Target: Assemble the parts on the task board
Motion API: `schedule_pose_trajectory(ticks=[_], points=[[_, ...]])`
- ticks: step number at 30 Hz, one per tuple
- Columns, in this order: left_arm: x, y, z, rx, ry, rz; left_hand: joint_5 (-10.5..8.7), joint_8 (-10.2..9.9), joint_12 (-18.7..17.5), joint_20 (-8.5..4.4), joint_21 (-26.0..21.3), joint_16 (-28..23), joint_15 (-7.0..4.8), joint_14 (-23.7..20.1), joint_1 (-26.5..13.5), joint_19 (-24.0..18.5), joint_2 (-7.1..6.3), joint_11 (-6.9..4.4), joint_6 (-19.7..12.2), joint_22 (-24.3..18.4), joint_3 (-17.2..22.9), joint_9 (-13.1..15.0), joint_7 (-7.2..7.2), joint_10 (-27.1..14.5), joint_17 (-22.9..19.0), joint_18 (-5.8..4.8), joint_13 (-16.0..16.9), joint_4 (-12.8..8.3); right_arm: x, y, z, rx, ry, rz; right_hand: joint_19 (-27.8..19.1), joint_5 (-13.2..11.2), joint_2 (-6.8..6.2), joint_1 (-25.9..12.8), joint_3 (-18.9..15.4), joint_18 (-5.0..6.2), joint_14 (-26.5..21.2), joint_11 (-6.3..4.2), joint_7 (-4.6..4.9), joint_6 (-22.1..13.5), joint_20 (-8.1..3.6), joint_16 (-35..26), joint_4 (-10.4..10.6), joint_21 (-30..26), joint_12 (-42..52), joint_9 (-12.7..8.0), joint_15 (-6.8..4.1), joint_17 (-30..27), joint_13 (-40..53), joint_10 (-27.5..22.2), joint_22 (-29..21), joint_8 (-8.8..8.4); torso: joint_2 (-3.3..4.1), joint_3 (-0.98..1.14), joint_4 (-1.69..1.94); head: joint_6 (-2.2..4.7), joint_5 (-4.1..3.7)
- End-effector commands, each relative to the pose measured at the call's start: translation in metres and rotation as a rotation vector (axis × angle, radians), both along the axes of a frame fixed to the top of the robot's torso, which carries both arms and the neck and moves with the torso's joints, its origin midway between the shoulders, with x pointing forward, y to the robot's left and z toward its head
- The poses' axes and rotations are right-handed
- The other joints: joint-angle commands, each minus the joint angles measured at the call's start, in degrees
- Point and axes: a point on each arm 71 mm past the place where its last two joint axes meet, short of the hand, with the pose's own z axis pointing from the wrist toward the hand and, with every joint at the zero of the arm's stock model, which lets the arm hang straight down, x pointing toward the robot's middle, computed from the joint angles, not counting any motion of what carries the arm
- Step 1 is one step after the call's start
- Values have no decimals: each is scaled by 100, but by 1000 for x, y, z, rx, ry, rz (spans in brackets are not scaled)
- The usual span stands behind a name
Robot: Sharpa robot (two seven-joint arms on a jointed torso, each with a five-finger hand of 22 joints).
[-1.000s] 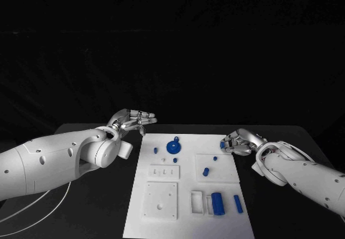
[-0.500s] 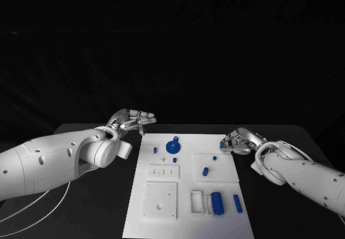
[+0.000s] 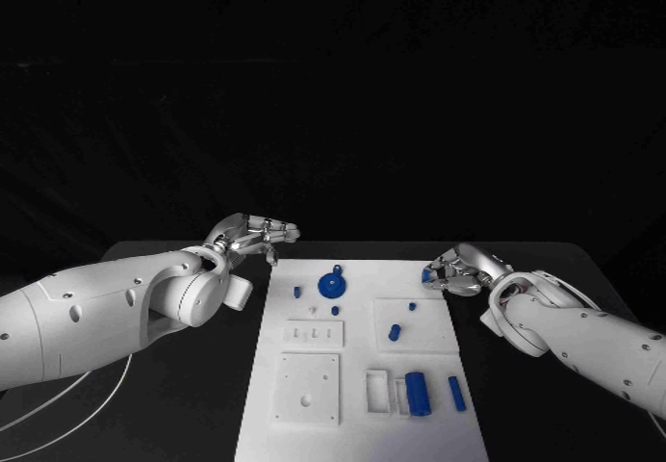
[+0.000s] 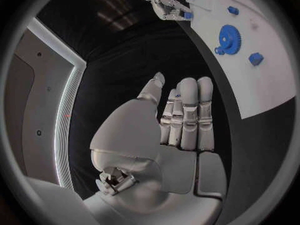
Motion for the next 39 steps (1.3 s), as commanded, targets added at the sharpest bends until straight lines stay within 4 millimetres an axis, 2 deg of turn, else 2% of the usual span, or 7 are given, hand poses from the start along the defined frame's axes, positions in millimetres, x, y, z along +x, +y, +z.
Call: schedule_pose_trajectory(ticks=[1,10,19,23,27,31,39], points=[[-2,-4,-3,69,76,-38,43,19,21,-92,-15,47,-69,107,-91,29,-6,-100,154,-3,-14,12,-59,287,13,1,18,96,-1,3,3,5,25,-13,207,78,25,-40,-7,-35,6,-19,-73,108,-25,16,10,-16,-21,143,-41,2,7,-19,724,-8,-5,-7,-11,4,-10],[-1,-11,2,231,200,-118,53,28,483,-415,-15,472,-366,437,-113,308,-133,-456,398,-16,-174,147,-213,1360,457,-199,308,251,-5,28,19,-24,75,67,216,144,2,-67,8,-37,14,-22,-81,122,-23,40,33,19,5,144,-42,28,38,0,734,-5,-55,-19,-36,13,11],[7,-35,14,341,262,-188,224,23,1944,-533,-94,512,-464,537,-622,434,-172,-586,632,106,-348,1173,-389,987,1050,-294,1527,791,-6,59,39,-50,67,130,215,101,-23,-52,22,-37,8,-16,-76,99,-22,38,82,28,-5,134,-39,38,47,-5,735,-10,-171,-33,-33,0,29],[10,-50,16,358,288,-215,137,17,2072,-527,-135,444,-459,543,-708,445,-270,-571,553,165,-288,1491,-371,892,1179,-295,1648,909,-7,72,43,-50,60,154,214,152,-55,-73,-5,-37,10,-17,-81,98,-20,35,109,25,-5,129,-39,38,50,-2,734,-9,-213,-37,-21,-15,37],[13,-66,17,380,321,-249,-252,11,2054,-502,-174,376,-440,557,-800,450,-456,-547,462,219,-136,1435,-343,875,1247,-278,1632,1064,-7,84,45,-48,57,176,214,152,-55,-73,-5,-37,10,-17,-81,98,-20,35,109,25,-5,129,-39,38,50,-2,734,-9,-247,-39,-16,-13,52],[15,-80,17,407,351,-270,-307,12,2099,-512,-207,356,-450,583,-887,469,-612,-558,528,320,20,1566,-370,884,1352,-281,1655,1252,-8,95,46,-46,56,193,214,142,-61,-44,-30,-37,12,-17,-80,92,-21,32,142,22,-9,119,-40,42,54,-1,734,-9,-273,-40,-27,-23,57],[17,-100,14,464,389,-292,-286,16,2137,-537,-323,315,-477,590,-982,490,-697,-595,681,527,103,2468,-459,894,1479,-309,1672,1403,-9,113,47,-37,51,223,215,141,-56,-44,-38,-35,15,-16,-77,76,-22,34,164,20,-2,111,-40,45,62,4,733,-12,-289,-31,-39,-12,69]])
